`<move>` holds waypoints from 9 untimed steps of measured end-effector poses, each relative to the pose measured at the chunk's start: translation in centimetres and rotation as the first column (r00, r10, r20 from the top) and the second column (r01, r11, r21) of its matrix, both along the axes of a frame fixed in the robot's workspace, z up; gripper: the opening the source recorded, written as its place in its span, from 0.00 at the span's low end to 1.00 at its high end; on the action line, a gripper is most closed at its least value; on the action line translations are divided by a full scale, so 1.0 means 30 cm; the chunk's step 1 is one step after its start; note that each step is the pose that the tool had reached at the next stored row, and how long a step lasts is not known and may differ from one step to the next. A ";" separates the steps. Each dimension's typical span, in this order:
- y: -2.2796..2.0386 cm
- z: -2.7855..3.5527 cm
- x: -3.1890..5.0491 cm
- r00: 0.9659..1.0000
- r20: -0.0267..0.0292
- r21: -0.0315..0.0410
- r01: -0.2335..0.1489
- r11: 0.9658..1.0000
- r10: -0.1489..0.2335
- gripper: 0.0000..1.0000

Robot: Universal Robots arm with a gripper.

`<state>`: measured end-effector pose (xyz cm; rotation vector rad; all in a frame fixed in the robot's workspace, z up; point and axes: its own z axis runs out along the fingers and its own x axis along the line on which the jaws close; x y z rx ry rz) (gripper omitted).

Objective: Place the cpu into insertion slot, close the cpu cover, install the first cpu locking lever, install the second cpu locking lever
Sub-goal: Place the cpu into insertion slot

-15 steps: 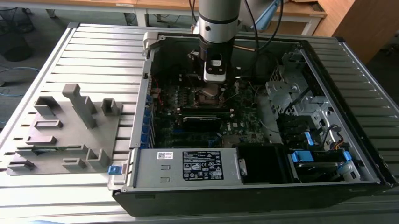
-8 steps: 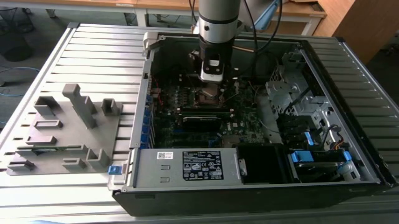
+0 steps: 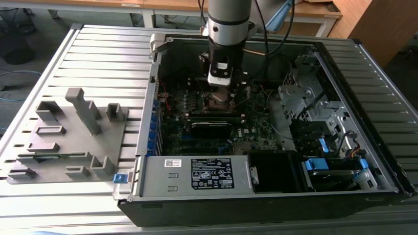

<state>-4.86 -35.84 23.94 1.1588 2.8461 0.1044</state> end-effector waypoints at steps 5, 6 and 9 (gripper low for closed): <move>0.000 -0.002 0.000 0.996 0.000 0.000 0.091 0.996 -0.091 0.54; 0.000 -0.002 0.000 0.994 0.000 0.000 0.109 0.994 -0.109 0.54; 0.000 -0.004 0.000 0.987 0.000 0.000 0.162 0.987 -0.162 0.54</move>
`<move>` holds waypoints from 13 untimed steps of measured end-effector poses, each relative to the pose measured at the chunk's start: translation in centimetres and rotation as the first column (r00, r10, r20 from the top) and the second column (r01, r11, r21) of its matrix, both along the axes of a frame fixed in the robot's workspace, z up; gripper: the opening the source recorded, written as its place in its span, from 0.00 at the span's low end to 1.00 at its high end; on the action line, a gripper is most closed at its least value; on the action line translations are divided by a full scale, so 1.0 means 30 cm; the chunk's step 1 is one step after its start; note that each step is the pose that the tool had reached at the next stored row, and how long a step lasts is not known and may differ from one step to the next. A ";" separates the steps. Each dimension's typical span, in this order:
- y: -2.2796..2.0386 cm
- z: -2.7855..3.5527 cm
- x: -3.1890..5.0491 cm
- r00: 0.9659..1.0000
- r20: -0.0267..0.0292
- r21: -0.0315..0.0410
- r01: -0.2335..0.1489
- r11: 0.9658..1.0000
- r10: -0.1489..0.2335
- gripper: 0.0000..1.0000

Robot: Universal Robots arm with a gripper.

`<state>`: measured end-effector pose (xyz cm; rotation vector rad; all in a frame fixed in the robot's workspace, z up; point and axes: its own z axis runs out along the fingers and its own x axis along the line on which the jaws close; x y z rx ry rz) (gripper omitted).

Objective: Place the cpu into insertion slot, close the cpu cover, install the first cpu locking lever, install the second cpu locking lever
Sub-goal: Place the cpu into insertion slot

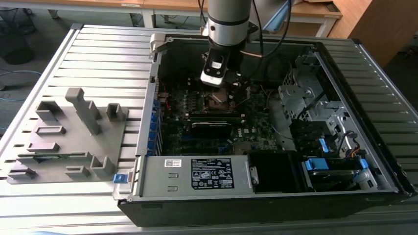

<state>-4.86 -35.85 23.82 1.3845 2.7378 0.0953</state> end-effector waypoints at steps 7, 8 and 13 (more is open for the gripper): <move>0.000 -0.002 0.000 0.997 0.000 0.000 0.073 0.997 -0.073 0.54; 0.000 -0.002 0.000 0.997 0.000 0.000 0.074 0.997 -0.074 0.54; 0.000 -0.003 0.000 0.993 0.000 0.000 0.121 0.993 -0.121 0.54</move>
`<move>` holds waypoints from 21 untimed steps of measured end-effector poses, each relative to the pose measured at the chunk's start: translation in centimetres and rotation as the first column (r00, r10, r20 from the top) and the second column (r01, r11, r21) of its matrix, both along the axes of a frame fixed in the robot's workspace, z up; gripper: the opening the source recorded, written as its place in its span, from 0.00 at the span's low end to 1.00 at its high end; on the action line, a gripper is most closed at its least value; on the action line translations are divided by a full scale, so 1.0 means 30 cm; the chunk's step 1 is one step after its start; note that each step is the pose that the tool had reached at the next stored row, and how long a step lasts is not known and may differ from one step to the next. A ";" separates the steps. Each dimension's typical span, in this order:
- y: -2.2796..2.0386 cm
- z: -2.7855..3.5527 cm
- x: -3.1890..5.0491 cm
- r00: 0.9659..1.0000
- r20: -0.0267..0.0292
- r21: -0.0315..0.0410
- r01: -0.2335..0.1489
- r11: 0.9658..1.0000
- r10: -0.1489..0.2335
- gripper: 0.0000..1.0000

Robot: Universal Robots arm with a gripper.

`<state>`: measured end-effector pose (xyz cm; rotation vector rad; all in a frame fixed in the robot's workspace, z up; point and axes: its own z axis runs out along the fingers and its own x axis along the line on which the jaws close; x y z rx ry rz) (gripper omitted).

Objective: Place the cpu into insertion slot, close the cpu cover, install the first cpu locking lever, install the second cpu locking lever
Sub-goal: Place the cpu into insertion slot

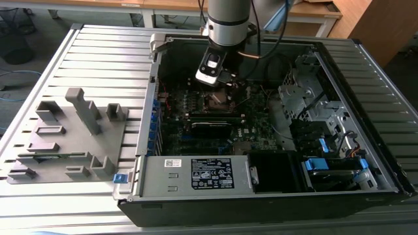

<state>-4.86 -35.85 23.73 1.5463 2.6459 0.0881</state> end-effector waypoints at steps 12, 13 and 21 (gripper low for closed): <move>0.000 -0.001 0.000 0.999 0.000 0.000 0.042 0.999 -0.042 0.54; 0.000 -0.001 0.000 0.999 0.000 0.000 0.042 0.999 -0.042 0.54; 0.002 -0.001 -0.014 0.999 0.000 0.001 0.045 0.999 -0.045 0.54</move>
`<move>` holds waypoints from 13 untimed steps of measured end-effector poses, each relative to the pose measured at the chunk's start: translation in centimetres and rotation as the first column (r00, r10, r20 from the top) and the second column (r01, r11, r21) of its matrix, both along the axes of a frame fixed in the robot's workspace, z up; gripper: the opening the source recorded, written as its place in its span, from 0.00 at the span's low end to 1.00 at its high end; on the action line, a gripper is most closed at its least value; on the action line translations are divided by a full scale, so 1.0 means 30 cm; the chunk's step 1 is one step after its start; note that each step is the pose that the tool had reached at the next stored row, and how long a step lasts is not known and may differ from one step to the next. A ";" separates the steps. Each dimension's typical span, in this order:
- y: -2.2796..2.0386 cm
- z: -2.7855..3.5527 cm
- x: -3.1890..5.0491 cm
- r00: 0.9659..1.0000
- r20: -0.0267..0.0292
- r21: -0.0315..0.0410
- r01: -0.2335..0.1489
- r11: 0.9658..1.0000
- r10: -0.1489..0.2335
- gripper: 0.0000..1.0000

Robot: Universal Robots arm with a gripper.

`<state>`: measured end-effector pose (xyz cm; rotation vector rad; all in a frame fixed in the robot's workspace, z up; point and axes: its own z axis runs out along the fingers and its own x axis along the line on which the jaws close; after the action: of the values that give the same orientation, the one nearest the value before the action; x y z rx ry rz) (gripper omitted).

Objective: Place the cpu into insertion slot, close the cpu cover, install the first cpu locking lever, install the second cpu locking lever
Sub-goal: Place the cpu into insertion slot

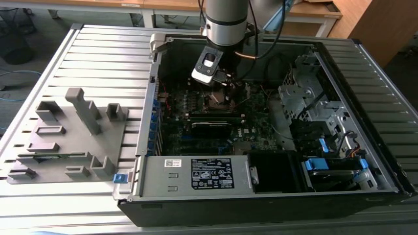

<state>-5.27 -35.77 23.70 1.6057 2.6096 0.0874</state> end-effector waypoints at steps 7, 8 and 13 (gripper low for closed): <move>0.001 -0.003 -0.001 0.996 0.000 0.000 0.092 0.996 -0.092 0.54; 0.001 -0.004 -0.001 0.994 0.000 0.000 0.110 0.994 -0.110 0.54; 0.001 -0.004 -0.002 0.989 0.000 0.000 0.150 0.989 -0.150 0.54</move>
<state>-5.34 -35.74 23.58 1.7954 2.4782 0.0783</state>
